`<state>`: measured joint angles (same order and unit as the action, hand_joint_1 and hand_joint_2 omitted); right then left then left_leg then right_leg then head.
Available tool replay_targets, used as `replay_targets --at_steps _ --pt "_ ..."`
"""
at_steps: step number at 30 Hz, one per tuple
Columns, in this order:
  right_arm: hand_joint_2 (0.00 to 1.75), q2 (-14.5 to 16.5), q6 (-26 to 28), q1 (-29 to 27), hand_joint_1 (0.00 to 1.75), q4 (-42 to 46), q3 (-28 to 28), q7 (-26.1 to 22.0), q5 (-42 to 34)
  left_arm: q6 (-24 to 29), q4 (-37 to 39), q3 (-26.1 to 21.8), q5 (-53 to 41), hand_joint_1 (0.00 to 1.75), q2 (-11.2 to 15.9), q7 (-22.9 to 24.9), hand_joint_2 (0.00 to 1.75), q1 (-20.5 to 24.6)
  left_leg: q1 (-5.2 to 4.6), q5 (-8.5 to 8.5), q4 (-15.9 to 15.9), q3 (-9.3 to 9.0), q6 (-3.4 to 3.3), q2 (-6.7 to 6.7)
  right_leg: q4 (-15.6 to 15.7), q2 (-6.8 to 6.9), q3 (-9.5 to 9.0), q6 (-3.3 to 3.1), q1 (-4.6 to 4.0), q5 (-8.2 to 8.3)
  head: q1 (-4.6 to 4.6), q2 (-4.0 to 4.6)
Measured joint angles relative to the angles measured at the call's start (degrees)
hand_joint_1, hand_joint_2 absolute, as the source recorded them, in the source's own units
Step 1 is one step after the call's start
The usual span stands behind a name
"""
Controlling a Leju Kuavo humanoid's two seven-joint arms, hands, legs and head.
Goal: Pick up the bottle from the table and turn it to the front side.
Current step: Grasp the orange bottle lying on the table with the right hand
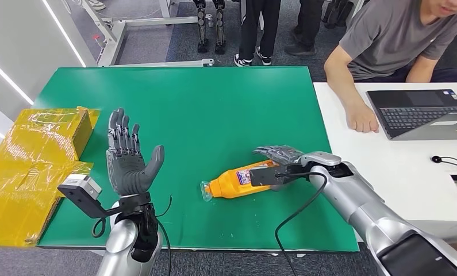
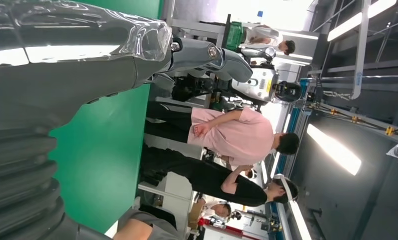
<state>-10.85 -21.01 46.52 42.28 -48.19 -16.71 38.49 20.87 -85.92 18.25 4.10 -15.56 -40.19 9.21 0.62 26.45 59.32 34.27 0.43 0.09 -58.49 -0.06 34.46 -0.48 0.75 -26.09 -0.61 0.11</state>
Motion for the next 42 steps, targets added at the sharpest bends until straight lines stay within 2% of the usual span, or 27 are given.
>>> replay_targets --at_steps 14,22,23,26,27,30,42 --pt "1.75 0.4 -0.5 1.9 0.00 -5.0 -4.6 0.1 -1.0 0.0 0.3 0.0 0.2 0.00 0.0 0.0 1.75 0.1 0.00 0.00 0.0 -0.02 0.00 -0.01 0.0 -0.01 -0.01 0.00 0.00 0.00 0.00 0.00" --pt "1.75 0.4 3.2 2.3 0.00 -6.7 -7.0 2.3 0.5 0.4 0.3 0.0 0.4 0.00 0.0 0.0 1.75 0.0 0.00 0.00 0.0 -0.03 0.00 -0.01 0.0 -0.01 -0.02 0.00 0.00 0.00 0.00 0.00" --pt "1.75 0.4 3.6 2.3 0.34 -6.9 -7.2 2.5 0.6 0.4 0.3 0.0 0.4 0.00 0.0 0.0 1.75 0.0 0.00 0.00 0.0 -0.03 0.00 -0.01 0.0 -0.01 -0.02 0.00 0.00 0.00 0.00 0.00" --pt "1.75 0.4 5.6 2.2 1.59 -7.2 -7.9 2.7 1.4 0.4 0.3 0.0 0.4 0.00 0.0 0.0 1.75 0.0 0.00 0.00 0.0 -0.04 0.00 -0.01 0.0 -0.01 -0.03 0.01 0.00 0.01 0.00 0.00" --pt "1.75 0.4 6.3 2.2 1.69 -7.2 -8.1 2.7 1.7 0.4 0.3 0.0 0.4 0.00 0.0 0.0 1.75 0.0 0.00 0.00 0.0 -0.04 0.00 -0.01 0.0 -0.01 -0.03 0.01 0.00 0.01 0.00 0.00" --pt "1.75 0.4 7.7 2.2 1.75 -7.4 -8.7 2.4 2.4 0.4 0.3 0.0 0.4 0.00 0.0 0.0 1.75 0.0 0.00 -0.01 0.0 -0.04 0.00 -0.01 0.0 -0.01 -0.05 0.02 0.00 0.02 0.00 0.00" --pt "1.75 0.6 11.7 1.8 1.75 -7.4 -9.3 0.2 1.8 0.7 0.1 0.0 -0.1 0.00 0.0 0.0 1.75 -0.4 0.00 -0.01 0.0 -0.06 -0.01 0.00 0.0 0.00 -0.07 0.02 0.00 0.02 0.00 0.00"
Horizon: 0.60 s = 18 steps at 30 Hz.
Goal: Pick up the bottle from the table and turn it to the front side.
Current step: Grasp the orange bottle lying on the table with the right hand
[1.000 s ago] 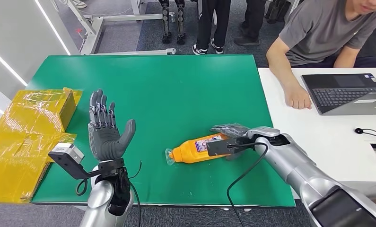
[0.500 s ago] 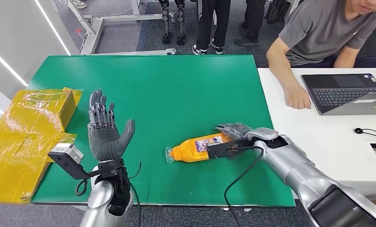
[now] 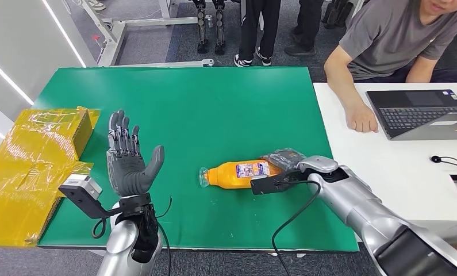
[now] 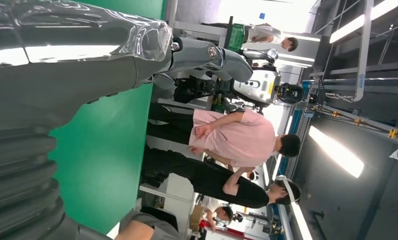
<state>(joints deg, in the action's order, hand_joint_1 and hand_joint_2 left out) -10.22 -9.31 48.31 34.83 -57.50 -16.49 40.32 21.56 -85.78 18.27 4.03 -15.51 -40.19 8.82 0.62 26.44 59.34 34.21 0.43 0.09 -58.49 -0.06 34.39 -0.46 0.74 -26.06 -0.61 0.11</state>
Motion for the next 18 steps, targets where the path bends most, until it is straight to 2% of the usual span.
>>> replay_targets --at_steps 3,8,13,18 --pt "1.75 0.4 5.4 -1.1 1.75 0.5 0.3 0.6 -0.5 0.5 -0.6 0.0 -0.5 0.00 0.0 0.0 1.75 -0.8 0.00 0.00 0.0 0.02 0.00 0.00 0.0 0.00 0.01 0.00 -0.01 0.00 0.00 0.00" --pt "1.75 2.3 19.9 -4.4 1.75 3.1 3.6 2.8 -1.1 1.5 -2.9 0.0 -1.2 0.00 0.2 0.0 1.75 -2.8 0.01 0.01 0.0 0.03 0.00 -0.02 0.0 -0.03 0.05 -0.01 -0.01 -0.01 0.01 0.00" --pt "1.75 5.1 31.4 -9.6 1.75 9.1 10.4 3.6 -4.5 1.8 -4.4 -0.1 -1.5 0.00 0.3 0.0 1.75 -3.7 0.03 0.00 0.0 0.04 0.01 0.04 0.0 0.04 0.05 -0.03 -0.03 -0.03 0.01 0.00" --pt "1.75 7.2 40.4 -18.2 1.75 18.9 19.0 1.0 -9.8 2.5 -4.4 -0.1 -1.7 0.00 0.3 0.0 1.75 -3.9 0.02 0.01 -0.1 0.07 0.00 0.11 0.0 0.10 0.04 0.01 -0.02 -0.06 0.00 0.00"
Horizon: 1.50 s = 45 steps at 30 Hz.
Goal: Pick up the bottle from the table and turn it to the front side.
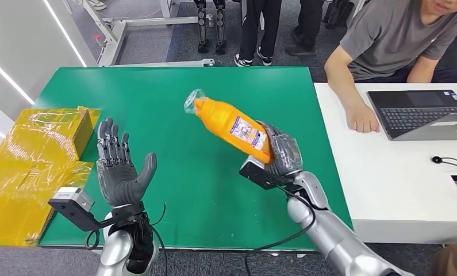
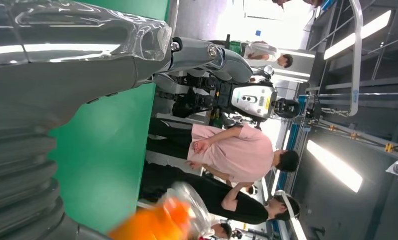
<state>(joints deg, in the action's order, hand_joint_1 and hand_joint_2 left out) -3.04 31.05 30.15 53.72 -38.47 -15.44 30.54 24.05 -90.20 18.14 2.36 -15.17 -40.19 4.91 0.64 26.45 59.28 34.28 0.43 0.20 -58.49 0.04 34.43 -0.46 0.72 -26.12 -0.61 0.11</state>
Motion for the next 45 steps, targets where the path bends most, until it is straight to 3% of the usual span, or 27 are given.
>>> replay_targets --at_steps 4,10,14,18,27,35,45 --pt "1.75 1.0 4.6 -5.6 1.75 5.2 3.7 -1.9 2.0 0.8 0.0 0.0 -0.2 0.00 0.1 0.0 1.75 -0.5 -0.01 0.01 0.0 0.02 -0.01 0.02 0.0 0.01 0.01 0.01 0.01 -0.01 0.01 0.00" --pt "1.75 1.4 6.1 -7.5 1.75 6.8 4.4 -2.5 3.5 1.3 -0.2 0.0 -0.2 0.00 0.1 0.0 1.75 -0.7 -0.01 0.02 0.0 0.02 -0.01 0.02 0.0 0.01 0.01 0.01 0.01 -0.01 0.00 0.00" --pt "1.75 6.2 8.8 -14.3 1.75 13.7 7.6 -7.4 8.6 2.2 -0.8 0.0 -0.4 0.00 0.3 0.0 1.75 -1.7 0.01 0.00 0.0 0.01 0.00 0.00 0.0 -0.02 0.04 0.00 0.00 -0.02 -0.01 0.00" --pt "1.75 7.8 8.7 -14.7 1.75 14.6 8.5 -7.4 9.3 0.0 0.2 0.2 0.4 0.00 0.3 0.0 1.75 -1.7 0.00 -0.01 0.0 0.00 0.01 -0.01 0.0 -0.02 0.04 0.00 0.00 -0.02 0.00 0.00" --pt "1.75 8.0 7.7 -14.8 1.75 14.9 8.6 -6.7 9.0 -6.1 2.9 0.9 3.1 0.00 0.3 1.7 1.75 -1.1 -0.02 0.00 0.0 0.01 0.01 0.00 0.0 -0.03 0.05 0.01 0.02 -0.01 -0.01 0.00" --pt "1.75 8.0 1.9 -13.6 1.75 14.3 8.0 -5.9 9.8 -18.0 6.3 1.7 6.7 0.00 0.5 3.0 1.75 2.2 -0.01 -0.01 0.0 0.01 0.01 -0.02 0.0 -0.03 0.05 0.00 0.02 -0.01 0.00 0.00" --pt "1.75 8.9 -9.2 -11.3 1.75 10.1 5.2 -8.0 7.3 -22.5 10.5 1.7 5.7 0.00 0.3 3.2 1.75 5.0 -0.01 -0.01 0.0 0.02 0.01 -0.01 0.0 -0.03 0.05 -0.01 0.01 -0.01 0.00 0.00"
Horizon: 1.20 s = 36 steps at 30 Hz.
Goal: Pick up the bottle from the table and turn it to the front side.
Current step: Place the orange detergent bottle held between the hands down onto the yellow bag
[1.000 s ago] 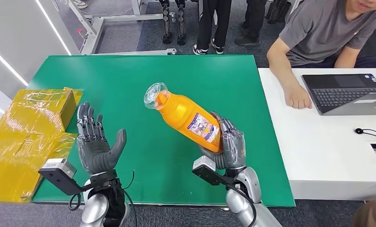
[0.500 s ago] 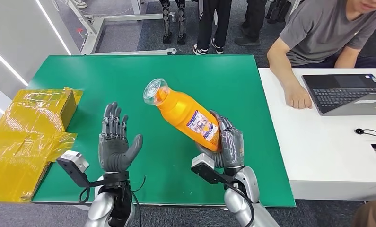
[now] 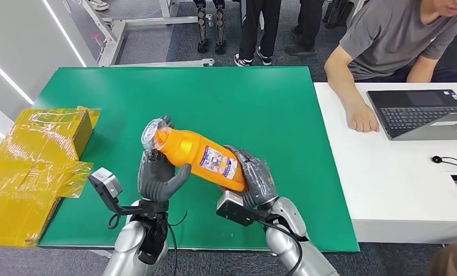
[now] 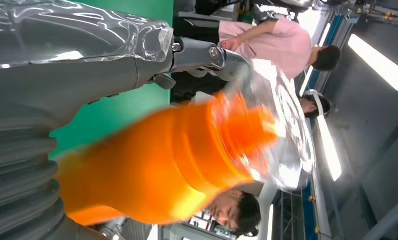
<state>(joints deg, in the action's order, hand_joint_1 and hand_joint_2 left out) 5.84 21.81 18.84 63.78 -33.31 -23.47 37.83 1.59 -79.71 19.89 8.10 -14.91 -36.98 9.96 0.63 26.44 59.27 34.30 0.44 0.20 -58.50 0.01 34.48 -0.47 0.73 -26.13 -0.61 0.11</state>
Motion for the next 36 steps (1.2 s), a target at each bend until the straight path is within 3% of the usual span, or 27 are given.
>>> replay_targets --at_steps 15,26,27,30,31,36 --pt "1.75 0.3 -14.3 0.9 1.75 -3.7 -1.7 -0.5 -2.9 -0.6 4.3 -0.3 -0.5 0.00 0.0 -0.3 1.75 1.8 0.00 0.00 0.0 0.00 0.00 0.00 0.0 0.00 0.00 0.01 0.00 0.00 -0.01 0.00" --pt "1.75 0.5 -18.3 3.6 1.75 -7.5 -2.3 -0.9 -3.0 -0.1 5.4 -0.7 -0.7 0.01 0.0 -0.7 1.75 1.9 0.00 0.00 0.0 0.00 0.00 -0.01 0.0 -0.01 0.00 0.01 0.00 0.00 0.00 0.00" --pt "1.75 0.6 -18.5 4.1 1.75 -8.2 -2.5 -1.0 -2.9 0.0 5.4 -0.7 -0.7 0.34 0.0 -0.7 1.75 1.9 0.00 0.00 0.0 0.00 0.00 -0.01 0.0 -0.01 0.00 0.01 0.00 0.00 0.00 0.00" --pt "1.75 1.1 -18.8 5.5 1.75 -10.1 -2.8 -1.2 -2.9 0.2 5.4 -0.9 -0.7 1.64 0.0 -0.7 1.75 1.9 0.00 -0.01 0.0 0.00 0.00 0.00 0.0 0.00 0.00 0.00 0.00 0.01 0.00 0.00" --pt "1.75 1.3 -18.9 5.9 1.75 -10.7 -2.9 -1.2 -2.8 0.3 5.4 -1.0 -0.8 1.75 0.0 -0.8 1.75 1.9 0.00 -0.01 0.0 0.00 0.00 0.00 0.0 0.00 0.00 0.00 0.00 0.01 0.00 0.00" --pt "1.75 1.6 -19.0 7.0 1.75 -12.3 -3.0 -1.2 -2.1 0.5 5.3 -1.8 -1.6 1.75 0.0 -1.2 1.75 1.8 0.00 -0.01 0.0 0.01 0.00 0.01 0.0 0.01 0.00 -0.01 0.00 0.01 0.00 0.00"
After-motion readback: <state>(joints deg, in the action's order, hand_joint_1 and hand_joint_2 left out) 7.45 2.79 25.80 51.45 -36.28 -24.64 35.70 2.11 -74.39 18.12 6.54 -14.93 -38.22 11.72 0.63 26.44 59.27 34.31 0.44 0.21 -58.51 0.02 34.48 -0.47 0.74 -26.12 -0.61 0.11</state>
